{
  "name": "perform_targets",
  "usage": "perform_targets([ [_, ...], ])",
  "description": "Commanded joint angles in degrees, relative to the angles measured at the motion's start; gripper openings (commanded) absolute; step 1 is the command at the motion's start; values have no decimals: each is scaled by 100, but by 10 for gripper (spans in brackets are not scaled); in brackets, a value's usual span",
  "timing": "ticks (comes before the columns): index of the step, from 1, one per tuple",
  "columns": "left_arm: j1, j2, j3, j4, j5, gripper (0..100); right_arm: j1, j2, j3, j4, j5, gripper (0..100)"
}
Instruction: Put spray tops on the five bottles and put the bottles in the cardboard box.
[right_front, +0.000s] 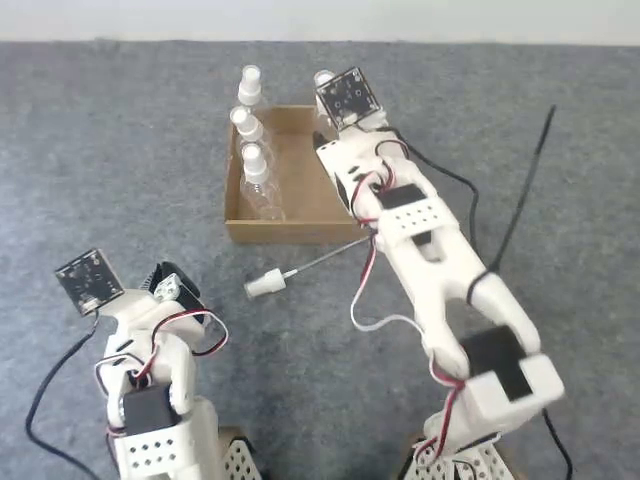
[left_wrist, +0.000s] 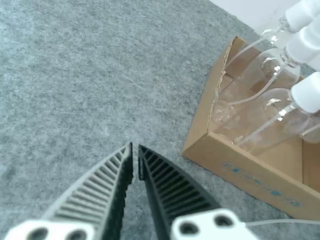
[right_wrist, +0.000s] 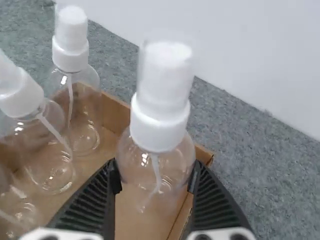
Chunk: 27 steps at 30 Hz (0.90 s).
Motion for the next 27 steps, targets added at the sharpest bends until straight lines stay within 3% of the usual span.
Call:
perform_targets([
  [1, -9, -114, -57, -158, 18, 15, 101, 365, -888, -180, -62, 6],
  [9, -9, -114, -57, -158, 18, 15, 171, 1121, -1547, -189, -88, 6],
  [15, -9, -114, -57, -158, 18, 15, 365, 1534, -1662, -725, -791, 6],
  [27, -9, -114, -57, -158, 18, 15, 462, 1851, -1679, -963, -818, 32],
])
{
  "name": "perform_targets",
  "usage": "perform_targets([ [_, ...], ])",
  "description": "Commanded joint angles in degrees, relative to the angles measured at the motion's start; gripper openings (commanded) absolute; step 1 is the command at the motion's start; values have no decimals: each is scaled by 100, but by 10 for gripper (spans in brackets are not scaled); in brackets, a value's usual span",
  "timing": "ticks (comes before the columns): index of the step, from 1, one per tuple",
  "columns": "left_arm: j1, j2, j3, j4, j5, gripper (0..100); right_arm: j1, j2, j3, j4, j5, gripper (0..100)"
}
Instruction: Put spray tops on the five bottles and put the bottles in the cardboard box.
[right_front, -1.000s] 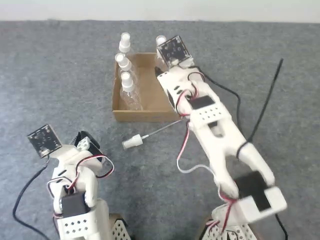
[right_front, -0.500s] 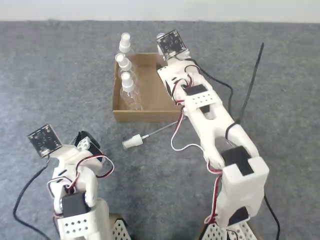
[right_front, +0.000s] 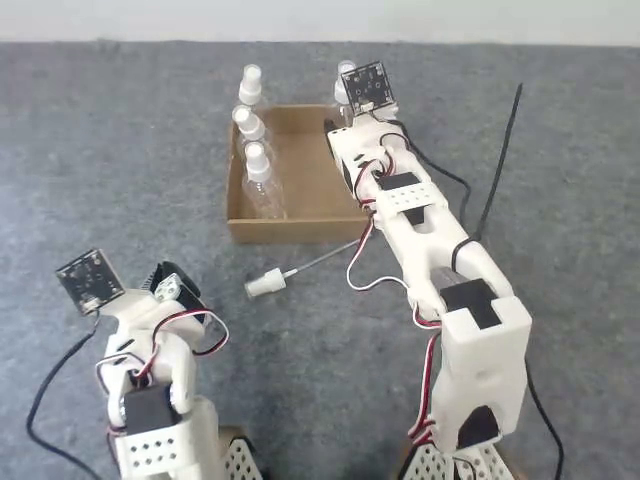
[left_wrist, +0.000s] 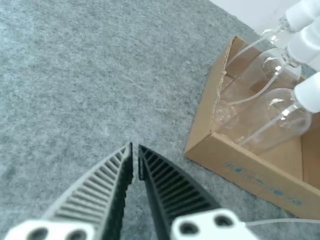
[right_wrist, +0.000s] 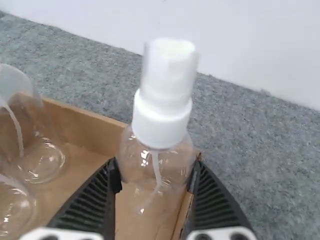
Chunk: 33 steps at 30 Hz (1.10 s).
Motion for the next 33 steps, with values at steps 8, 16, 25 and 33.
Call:
perform_targets([
  [8, -9, -114, -57, -149, 18, 15, 92, -75, -413, -110, -70, 248],
  [16, 9, -114, -57, -149, 18, 15, 40, -119, -404, -110, -35, 253],
  [25, 9, -114, -57, -149, 18, 14, -48, -136, -281, 22, -44, 351],
  [33, 9, -114, -57, -149, 18, 14, -198, -593, 35, 136, -44, 351],
])
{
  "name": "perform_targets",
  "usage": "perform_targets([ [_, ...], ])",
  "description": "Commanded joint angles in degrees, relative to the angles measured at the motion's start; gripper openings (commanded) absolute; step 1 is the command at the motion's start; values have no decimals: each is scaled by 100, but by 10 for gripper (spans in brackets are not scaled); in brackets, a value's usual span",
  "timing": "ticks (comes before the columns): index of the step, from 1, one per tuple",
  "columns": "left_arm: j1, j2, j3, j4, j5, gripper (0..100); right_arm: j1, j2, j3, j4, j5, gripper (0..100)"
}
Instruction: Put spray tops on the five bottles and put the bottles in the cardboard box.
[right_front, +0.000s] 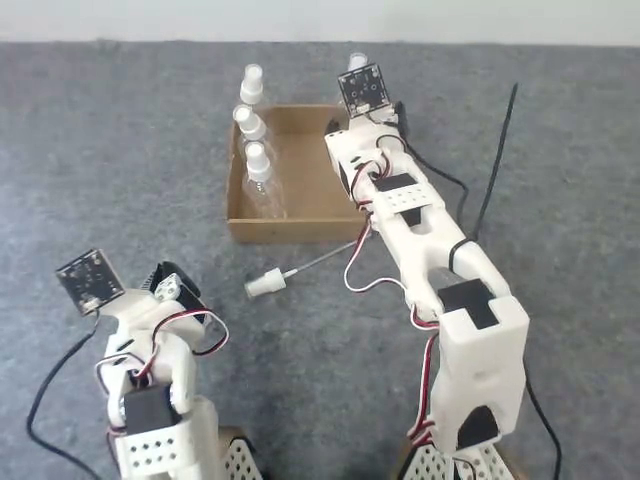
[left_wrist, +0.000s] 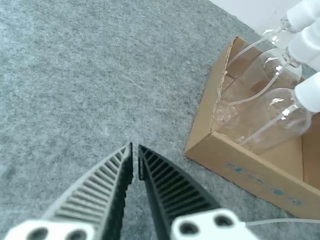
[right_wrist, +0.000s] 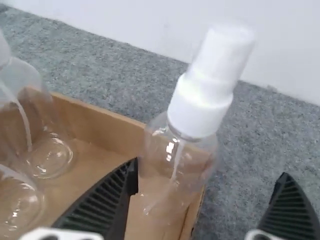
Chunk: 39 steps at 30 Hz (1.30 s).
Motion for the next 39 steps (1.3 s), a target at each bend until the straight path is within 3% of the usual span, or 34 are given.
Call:
perform_targets([
  [1, 9, -114, -57, -149, 18, 14, -127, -655, 88, 57, -26, 351],
  [11, 9, -114, -57, -149, 18, 14, -215, -840, 325, 75, -18, 351],
  [27, 9, -114, -57, -149, 18, 14, -365, -1947, 1002, 980, -35, 351],
  [39, 9, -114, -48, -149, 18, 14, -453, -2932, 1134, 2316, -53, 351],
])
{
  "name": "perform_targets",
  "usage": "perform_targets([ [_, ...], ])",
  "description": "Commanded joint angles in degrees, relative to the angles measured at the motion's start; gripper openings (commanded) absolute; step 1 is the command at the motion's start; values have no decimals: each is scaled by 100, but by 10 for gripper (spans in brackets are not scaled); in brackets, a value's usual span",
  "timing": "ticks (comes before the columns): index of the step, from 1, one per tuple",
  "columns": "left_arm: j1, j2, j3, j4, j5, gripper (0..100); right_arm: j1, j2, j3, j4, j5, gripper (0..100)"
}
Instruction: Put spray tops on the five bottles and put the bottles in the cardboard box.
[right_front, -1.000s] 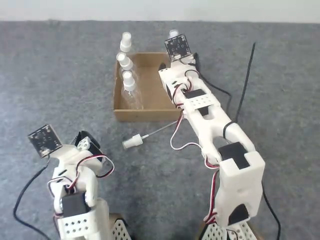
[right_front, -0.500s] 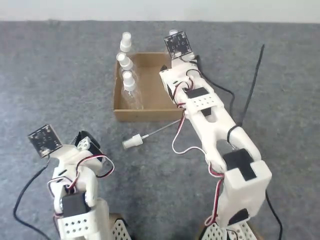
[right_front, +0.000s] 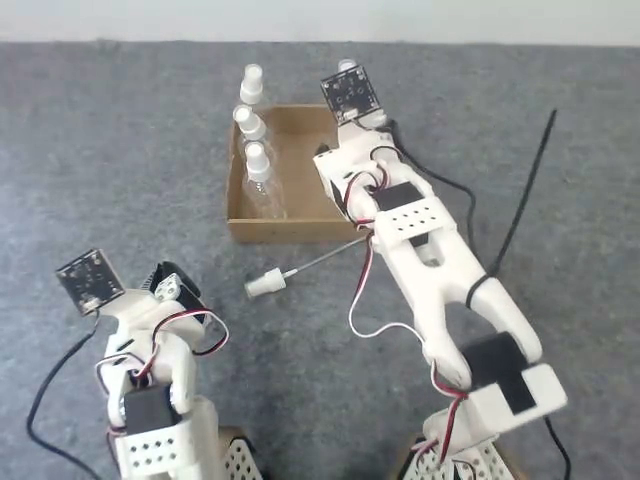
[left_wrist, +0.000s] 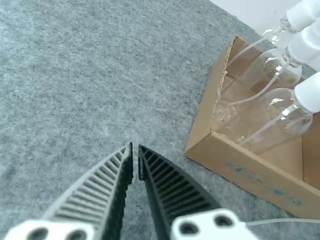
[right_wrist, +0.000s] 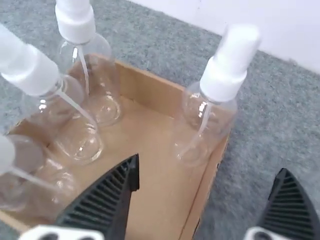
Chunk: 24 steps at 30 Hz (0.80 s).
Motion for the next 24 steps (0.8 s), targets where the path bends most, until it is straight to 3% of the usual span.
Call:
perform_targets([
  [1, 9, -114, -48, -149, 18, 14, -22, -734, -79, 532, -53, 351],
  [12, 9, -114, 4, -167, 18, 14, -22, -1754, -88, 1842, -18, 351],
  [18, -26, -114, 224, -563, 18, 14, -4, -2316, -97, 2624, 0, 351],
  [24, -26, -114, 224, -563, 18, 14, -4, -2835, -88, 3873, 431, 351],
])
